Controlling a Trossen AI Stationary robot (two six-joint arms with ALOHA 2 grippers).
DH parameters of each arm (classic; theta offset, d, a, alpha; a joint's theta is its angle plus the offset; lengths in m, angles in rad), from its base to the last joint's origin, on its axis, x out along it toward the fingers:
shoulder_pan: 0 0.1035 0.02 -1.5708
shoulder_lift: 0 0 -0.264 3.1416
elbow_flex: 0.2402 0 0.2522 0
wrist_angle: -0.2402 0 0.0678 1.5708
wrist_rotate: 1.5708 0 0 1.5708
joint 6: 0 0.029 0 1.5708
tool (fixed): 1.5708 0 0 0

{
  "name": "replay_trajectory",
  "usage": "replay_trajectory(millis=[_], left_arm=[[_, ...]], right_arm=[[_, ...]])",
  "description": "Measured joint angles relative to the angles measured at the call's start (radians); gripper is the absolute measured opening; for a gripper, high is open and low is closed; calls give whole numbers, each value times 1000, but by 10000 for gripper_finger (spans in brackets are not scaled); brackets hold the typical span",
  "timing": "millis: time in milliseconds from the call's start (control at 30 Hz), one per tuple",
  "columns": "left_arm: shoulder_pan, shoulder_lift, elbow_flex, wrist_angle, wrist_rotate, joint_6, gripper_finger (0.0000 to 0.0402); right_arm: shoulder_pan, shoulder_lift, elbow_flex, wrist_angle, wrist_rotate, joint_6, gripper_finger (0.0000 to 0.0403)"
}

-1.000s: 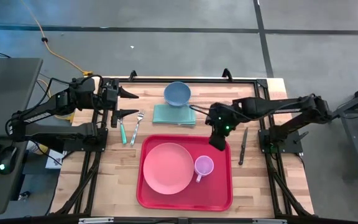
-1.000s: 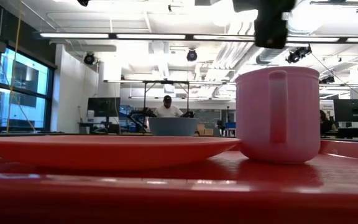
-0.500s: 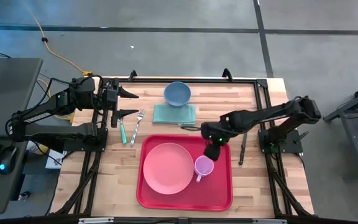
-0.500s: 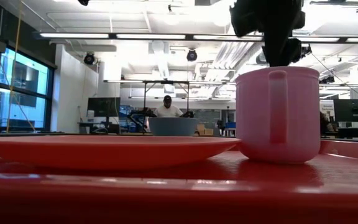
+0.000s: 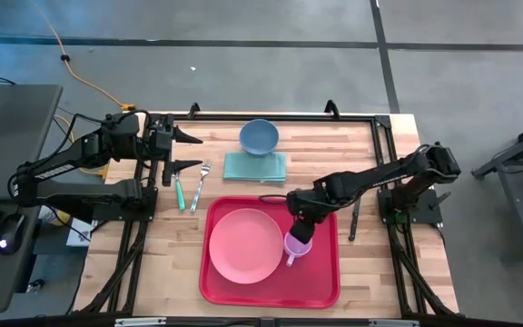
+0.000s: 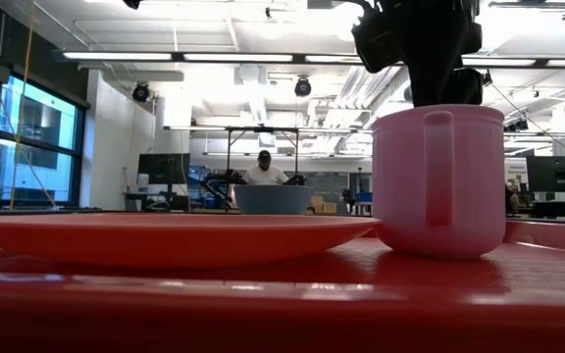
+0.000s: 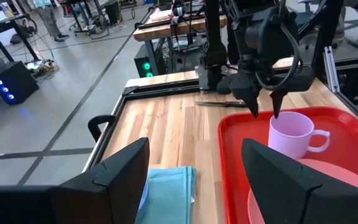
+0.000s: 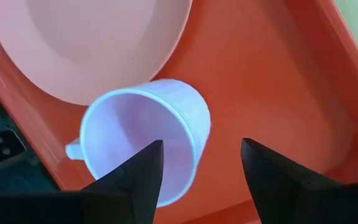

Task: Set up tray
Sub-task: Adjust the purple mug

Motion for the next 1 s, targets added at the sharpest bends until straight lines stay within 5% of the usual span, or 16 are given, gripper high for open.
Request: replay_trajectory(millis=[1000], left_arm=[[0, 0, 0, 0, 28, 60, 287]], right_arm=[[90, 21, -1, 45, 75, 206, 194]])
